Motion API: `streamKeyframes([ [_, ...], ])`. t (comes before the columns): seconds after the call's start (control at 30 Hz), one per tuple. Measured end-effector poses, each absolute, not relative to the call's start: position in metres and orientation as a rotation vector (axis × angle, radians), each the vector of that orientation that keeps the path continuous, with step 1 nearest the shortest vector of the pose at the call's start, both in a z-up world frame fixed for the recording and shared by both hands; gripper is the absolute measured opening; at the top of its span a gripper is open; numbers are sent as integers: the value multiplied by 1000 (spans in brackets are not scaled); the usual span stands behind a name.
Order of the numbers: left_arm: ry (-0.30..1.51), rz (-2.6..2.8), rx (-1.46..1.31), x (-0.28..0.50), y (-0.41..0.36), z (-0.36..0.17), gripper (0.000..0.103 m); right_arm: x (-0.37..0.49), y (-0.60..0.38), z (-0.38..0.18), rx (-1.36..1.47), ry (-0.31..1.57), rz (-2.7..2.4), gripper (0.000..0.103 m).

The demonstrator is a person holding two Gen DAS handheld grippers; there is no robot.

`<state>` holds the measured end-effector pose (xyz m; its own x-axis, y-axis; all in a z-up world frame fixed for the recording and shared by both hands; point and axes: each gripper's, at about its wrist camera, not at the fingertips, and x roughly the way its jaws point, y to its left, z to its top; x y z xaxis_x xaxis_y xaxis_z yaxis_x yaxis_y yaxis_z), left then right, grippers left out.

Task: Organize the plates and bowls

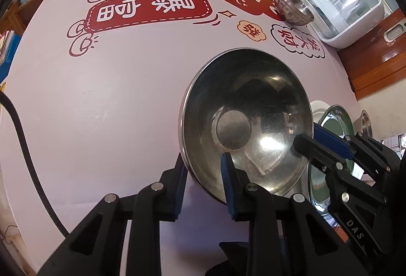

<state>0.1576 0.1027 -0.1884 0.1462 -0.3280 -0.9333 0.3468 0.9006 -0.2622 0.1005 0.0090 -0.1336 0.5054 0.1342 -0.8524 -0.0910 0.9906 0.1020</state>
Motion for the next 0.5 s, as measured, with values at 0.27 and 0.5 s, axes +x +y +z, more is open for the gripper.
streamKeyframes([
  [0.27,1322,-502,20,154,103,-183,22,96,5,-128,57,1008,118,14],
  [0.5,1297,-518,30,147,105,-175,22,88,3,-122,62,978,105,13],
])
